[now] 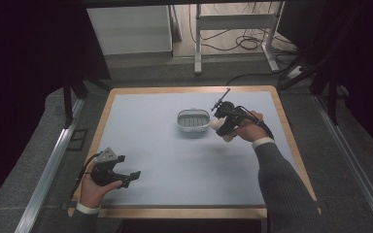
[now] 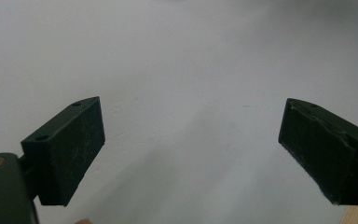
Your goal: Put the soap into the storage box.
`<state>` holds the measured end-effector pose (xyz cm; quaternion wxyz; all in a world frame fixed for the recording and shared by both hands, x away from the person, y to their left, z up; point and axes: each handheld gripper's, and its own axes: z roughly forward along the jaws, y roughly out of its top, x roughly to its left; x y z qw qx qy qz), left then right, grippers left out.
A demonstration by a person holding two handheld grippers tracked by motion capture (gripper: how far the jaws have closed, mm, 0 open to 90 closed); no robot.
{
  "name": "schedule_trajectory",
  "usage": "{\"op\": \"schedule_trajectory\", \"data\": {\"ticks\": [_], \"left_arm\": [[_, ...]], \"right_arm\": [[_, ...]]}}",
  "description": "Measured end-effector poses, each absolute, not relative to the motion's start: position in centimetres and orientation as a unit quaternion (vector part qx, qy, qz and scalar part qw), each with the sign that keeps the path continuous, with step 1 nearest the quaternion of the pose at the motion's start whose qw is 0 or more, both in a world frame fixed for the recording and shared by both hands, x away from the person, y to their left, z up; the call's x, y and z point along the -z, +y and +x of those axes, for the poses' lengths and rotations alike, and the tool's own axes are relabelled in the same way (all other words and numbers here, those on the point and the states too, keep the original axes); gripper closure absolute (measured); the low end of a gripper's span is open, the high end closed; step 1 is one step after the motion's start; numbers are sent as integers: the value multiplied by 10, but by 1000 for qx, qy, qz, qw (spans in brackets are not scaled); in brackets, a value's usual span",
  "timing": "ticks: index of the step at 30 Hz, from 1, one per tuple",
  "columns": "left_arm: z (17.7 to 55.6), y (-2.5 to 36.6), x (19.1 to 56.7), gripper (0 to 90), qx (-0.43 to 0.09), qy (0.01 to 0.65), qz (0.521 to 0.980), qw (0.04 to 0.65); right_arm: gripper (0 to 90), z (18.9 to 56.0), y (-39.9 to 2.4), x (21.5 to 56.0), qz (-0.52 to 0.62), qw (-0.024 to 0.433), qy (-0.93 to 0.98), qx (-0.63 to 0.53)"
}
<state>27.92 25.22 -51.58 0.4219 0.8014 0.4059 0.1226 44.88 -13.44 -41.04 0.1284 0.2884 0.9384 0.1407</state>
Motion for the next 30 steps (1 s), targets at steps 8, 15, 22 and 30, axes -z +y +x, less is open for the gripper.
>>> {"op": "schedule_trajectory", "data": {"ticks": [8,15,22,30], "left_arm": [[280,253,516,73,-118,403,805,419],[280,253,516,73,-119,404,803,421],[279,256,513,73,-122,407,799,425],[279,255,514,73,-120,403,803,423]], "right_arm": [[498,461,-131,412,296,130,934,-150],[498,469,-127,412,294,132,935,-147],[498,477,-121,412,288,135,937,-142],[499,483,-117,408,278,151,937,-147]]}}
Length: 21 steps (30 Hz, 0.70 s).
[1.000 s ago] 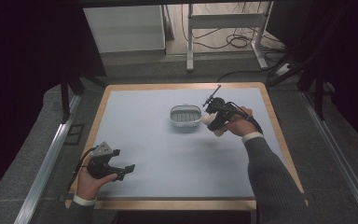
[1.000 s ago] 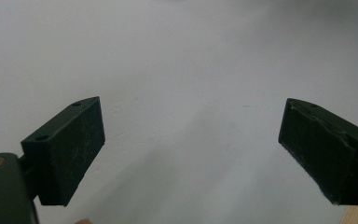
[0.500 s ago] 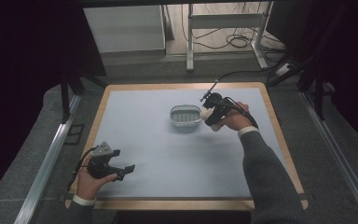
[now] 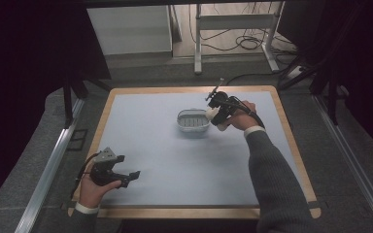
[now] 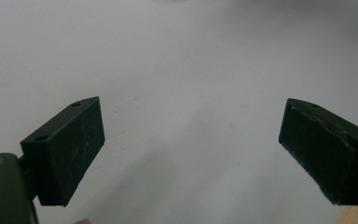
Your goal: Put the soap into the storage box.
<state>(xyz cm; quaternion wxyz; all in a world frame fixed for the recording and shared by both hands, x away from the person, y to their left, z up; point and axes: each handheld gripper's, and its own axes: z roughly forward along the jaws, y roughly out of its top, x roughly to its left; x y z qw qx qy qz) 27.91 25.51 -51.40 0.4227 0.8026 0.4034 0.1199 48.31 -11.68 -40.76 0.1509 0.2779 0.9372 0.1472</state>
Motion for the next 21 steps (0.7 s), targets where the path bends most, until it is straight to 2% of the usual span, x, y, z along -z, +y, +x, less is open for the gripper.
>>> {"op": "schedule_trajectory", "data": {"ticks": [21], "left_arm": [[279,257,513,73,-120,403,801,425]], "right_arm": [[498,497,-92,406,255,157,945,-133]]}}
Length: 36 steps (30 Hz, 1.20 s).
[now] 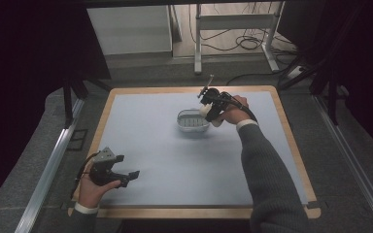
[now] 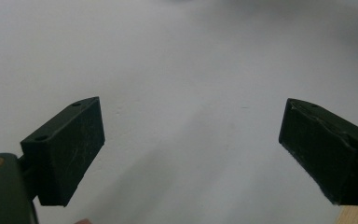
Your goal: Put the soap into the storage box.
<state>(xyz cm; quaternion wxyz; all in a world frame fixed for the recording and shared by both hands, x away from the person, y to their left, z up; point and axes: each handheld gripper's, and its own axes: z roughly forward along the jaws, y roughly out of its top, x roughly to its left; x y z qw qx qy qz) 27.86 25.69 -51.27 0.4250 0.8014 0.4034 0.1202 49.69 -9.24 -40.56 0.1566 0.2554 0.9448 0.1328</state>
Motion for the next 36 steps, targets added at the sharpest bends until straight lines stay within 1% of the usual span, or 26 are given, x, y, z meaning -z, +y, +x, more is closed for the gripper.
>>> {"op": "schedule_trajectory", "data": {"ticks": [11,16,25,31,36], "left_arm": [[279,256,513,73,-119,404,801,426],[279,257,513,73,-120,404,802,424],[278,256,513,73,-119,404,801,425],[278,257,512,73,-119,404,802,425],[278,257,512,73,-118,404,801,426]], "right_arm": [[498,503,-82,408,250,154,947,-132],[498,509,-74,411,236,162,950,-126],[498,513,-62,411,224,161,953,-125],[498,514,-52,415,217,161,956,-115],[498,514,-39,426,197,158,962,-101]]}}
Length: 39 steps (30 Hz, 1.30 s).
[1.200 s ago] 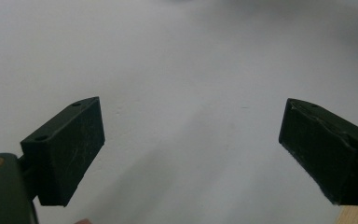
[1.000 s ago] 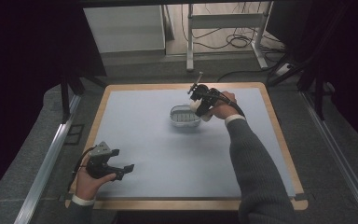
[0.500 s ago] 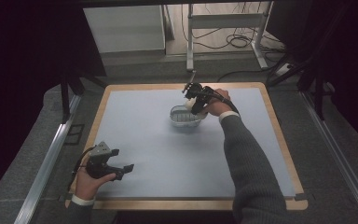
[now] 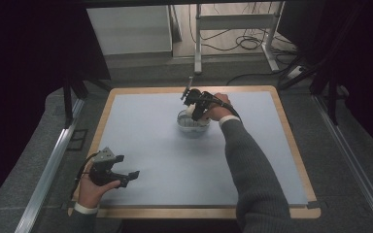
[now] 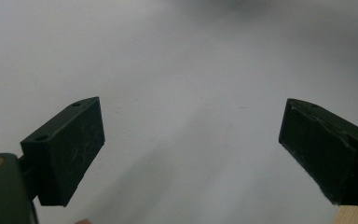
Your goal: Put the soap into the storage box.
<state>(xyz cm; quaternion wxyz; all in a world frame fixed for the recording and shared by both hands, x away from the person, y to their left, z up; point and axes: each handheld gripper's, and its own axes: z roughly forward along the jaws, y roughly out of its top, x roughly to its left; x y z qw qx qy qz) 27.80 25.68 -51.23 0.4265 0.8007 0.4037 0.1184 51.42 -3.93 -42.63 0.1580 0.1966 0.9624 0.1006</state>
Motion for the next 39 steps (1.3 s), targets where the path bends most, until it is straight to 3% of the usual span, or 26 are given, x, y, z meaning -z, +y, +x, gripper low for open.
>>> {"op": "schedule_trajectory", "data": {"ticks": [10,19,27,39], "left_arm": [[279,257,513,73,-119,402,803,424],[279,256,514,73,-118,400,805,422],[279,255,515,73,-119,401,805,420],[279,253,515,73,-122,404,804,418]], "right_arm": [[486,517,-24,451,162,155,971,-77],[384,514,-26,449,196,148,962,-119],[329,503,-54,426,265,184,924,-206],[294,469,-108,427,301,183,892,-282]]}}
